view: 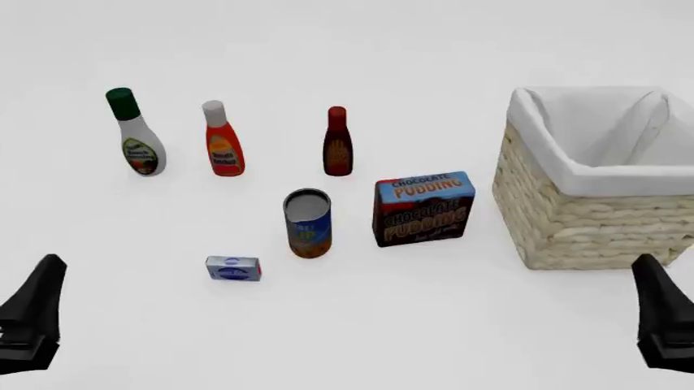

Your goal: Pick the bbq sauce and place it in the basket.

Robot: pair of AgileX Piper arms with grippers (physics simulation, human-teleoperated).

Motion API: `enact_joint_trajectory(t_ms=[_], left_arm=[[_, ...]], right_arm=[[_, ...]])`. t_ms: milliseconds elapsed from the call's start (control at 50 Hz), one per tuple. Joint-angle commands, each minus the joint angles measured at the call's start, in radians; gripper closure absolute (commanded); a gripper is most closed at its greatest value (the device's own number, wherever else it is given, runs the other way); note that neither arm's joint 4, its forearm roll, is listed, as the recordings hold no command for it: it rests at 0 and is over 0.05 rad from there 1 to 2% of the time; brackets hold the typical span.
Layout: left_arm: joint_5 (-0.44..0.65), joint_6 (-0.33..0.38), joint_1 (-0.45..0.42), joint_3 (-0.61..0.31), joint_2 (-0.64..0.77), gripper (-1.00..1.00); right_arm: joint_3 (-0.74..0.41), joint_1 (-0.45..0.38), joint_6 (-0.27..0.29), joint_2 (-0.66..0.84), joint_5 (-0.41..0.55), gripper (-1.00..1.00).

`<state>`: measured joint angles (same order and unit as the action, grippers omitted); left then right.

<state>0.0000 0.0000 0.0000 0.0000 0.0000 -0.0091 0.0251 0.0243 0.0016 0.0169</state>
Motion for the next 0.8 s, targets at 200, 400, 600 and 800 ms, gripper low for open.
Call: enact_joint_trajectory(t_ms=[200, 400, 600, 800], left_arm=[[0.000, 0.000, 0.000, 0.000, 0.000, -1.00], [0.000, 0.000, 0.000, 0.000, 0.000, -1.00], [0.000, 0.000, 0.000, 0.000, 0.000, -1.00], [0.000, 0.000, 0.000, 0.000, 0.000, -1.00]], right_arm=[[0.006, -0.028, -0.025, 0.009, -0.017, -1.00], [0.006, -0.029, -0.008, 0.011, -0.017, -1.00], [-0.094, -0.052, 0.017, 0.032, 0.045, -1.00], [-0.259, -0.061, 0.029, 0.153, 0.094, -1.00]])
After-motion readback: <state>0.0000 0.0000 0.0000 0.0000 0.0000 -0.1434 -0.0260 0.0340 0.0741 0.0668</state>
